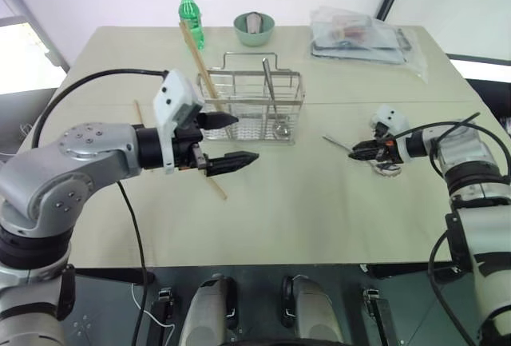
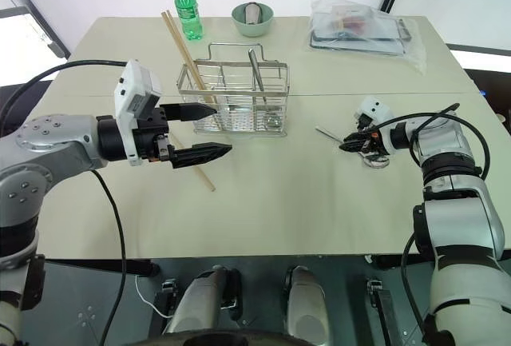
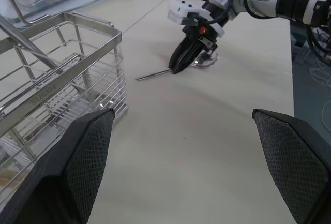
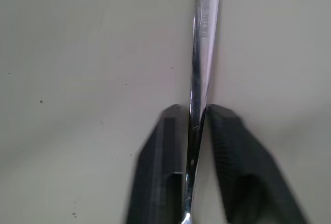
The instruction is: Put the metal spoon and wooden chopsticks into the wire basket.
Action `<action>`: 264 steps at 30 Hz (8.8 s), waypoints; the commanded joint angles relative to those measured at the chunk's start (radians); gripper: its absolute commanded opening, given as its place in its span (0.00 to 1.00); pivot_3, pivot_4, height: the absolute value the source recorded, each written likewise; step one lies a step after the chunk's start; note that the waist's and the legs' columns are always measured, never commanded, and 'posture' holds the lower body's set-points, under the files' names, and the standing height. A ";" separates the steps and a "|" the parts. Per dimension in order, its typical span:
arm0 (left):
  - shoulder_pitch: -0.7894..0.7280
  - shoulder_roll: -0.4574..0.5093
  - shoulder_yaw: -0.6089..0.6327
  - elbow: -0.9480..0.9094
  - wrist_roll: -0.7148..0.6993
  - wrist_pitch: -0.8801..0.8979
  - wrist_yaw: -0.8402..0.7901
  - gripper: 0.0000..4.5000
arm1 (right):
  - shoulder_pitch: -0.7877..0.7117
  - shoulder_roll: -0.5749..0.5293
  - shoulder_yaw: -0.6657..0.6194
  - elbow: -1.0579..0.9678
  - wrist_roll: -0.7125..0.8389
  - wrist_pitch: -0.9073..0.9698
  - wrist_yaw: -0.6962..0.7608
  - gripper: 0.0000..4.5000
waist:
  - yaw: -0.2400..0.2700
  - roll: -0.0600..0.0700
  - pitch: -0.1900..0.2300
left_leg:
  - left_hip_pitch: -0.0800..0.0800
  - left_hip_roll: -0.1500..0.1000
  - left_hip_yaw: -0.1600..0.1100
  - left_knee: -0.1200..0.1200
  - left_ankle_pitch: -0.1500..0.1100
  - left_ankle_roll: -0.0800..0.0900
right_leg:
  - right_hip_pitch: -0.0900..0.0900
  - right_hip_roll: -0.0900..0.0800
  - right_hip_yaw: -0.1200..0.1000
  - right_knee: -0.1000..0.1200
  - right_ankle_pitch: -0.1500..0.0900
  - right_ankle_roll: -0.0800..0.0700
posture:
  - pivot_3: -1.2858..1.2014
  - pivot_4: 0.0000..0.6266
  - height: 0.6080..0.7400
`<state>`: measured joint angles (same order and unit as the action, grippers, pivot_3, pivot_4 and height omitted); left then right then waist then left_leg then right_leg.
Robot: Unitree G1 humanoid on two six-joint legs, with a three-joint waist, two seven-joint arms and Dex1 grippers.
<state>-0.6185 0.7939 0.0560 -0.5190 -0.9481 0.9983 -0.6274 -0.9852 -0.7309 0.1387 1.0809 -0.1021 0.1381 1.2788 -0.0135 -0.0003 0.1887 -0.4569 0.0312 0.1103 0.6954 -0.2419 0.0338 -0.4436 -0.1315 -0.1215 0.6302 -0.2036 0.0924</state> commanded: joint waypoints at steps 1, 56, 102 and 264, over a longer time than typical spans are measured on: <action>-0.021 0.002 0.018 -0.010 0.009 -0.009 0.001 1.00 | -0.003 0.001 0.014 -0.006 -0.021 -0.002 -0.013 0.02 | 0.000 0.000 0.000 | 0.000 0.000 0.000 0.000 0.000 0.000 | 0.000 0.000 0.000 0.000 0.000 0.000 | 0.52 0.24 0.75; -0.116 -0.027 0.154 0.102 0.105 -0.067 0.104 1.00 | -0.065 0.498 -0.382 -0.549 0.557 0.154 -0.614 0.98 | -0.001 0.002 0.001 | 0.002 0.001 0.000 -0.003 0.000 0.000 | 0.000 0.002 0.001 0.001 0.000 0.000 | 0.52 0.24 0.75; -0.715 -0.216 0.253 1.797 0.698 -0.208 0.668 1.00 | 0.369 -0.045 -0.444 -1.300 1.007 0.722 -0.233 0.98 | 0.024 -0.007 0.003 | 0.003 0.000 0.002 -0.005 -0.002 0.003 | -0.001 -0.002 0.000 0.000 0.000 0.000 | 0.52 0.24 0.75; -0.842 -0.569 0.297 1.063 0.605 -0.635 0.432 0.02 | 0.489 -0.080 -0.539 -1.367 1.139 0.746 -0.514 1.00 | 0.051 -0.012 0.004 | -0.003 0.000 0.000 0.004 -0.003 0.006 | 0.000 -0.002 -0.003 0.000 0.002 0.002 | 0.52 0.24 0.75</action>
<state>-1.4540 0.2187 0.4006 0.5869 -0.3671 0.3810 -0.1738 -0.4987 -0.8010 -0.3483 -0.2457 1.0069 0.8860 0.7770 0.0377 -0.0127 0.1928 -0.4602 0.0308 0.1104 0.6995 -0.2448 0.0399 -0.4438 -0.1333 -0.1243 0.6298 -0.2012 0.0943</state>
